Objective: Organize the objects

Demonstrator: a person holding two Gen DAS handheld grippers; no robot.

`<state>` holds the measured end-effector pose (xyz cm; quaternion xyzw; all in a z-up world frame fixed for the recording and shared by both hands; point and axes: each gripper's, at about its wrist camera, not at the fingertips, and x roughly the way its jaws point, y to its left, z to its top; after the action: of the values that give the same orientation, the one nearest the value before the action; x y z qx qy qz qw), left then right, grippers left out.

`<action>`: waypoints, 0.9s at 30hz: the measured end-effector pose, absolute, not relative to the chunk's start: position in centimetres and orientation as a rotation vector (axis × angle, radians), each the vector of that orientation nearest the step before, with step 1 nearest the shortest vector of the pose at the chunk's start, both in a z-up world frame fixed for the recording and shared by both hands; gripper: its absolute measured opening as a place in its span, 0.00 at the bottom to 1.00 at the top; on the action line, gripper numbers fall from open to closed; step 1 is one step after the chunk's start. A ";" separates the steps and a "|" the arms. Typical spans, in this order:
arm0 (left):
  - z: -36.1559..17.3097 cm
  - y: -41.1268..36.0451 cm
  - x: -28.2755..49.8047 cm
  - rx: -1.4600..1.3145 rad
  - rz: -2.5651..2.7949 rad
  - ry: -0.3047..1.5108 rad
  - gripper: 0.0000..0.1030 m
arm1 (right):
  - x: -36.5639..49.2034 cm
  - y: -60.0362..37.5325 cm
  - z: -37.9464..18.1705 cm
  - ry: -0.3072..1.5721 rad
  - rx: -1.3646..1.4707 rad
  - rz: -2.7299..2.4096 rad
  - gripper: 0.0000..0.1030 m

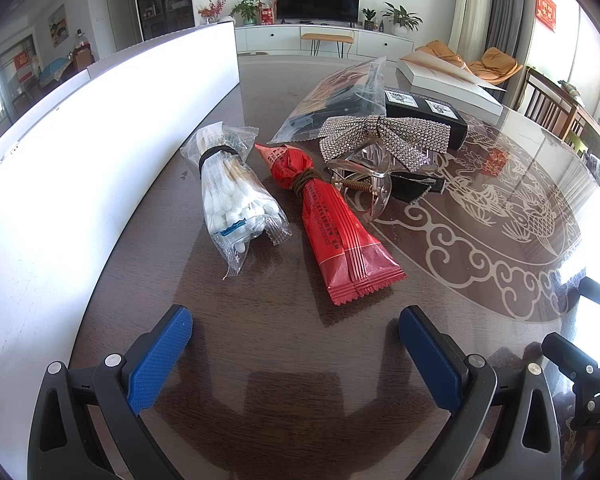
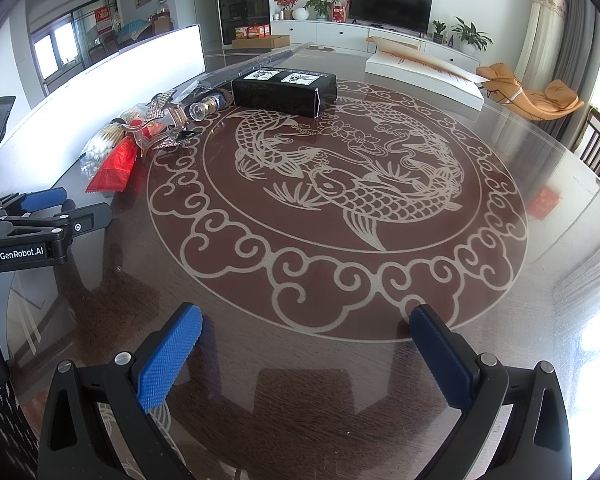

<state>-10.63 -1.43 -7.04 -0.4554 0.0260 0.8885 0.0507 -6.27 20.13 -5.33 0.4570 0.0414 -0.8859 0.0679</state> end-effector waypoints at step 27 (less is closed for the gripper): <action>-6.8 -1.7 -9.4 -1.424 2.693 0.070 1.00 | -6.3 20.1 -5.3 0.124 1.377 -2.669 1.00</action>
<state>-9.35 -1.72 -6.80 -0.4668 0.0231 0.8828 0.0471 -6.29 20.13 -5.30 0.4569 0.0413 -0.8860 0.0677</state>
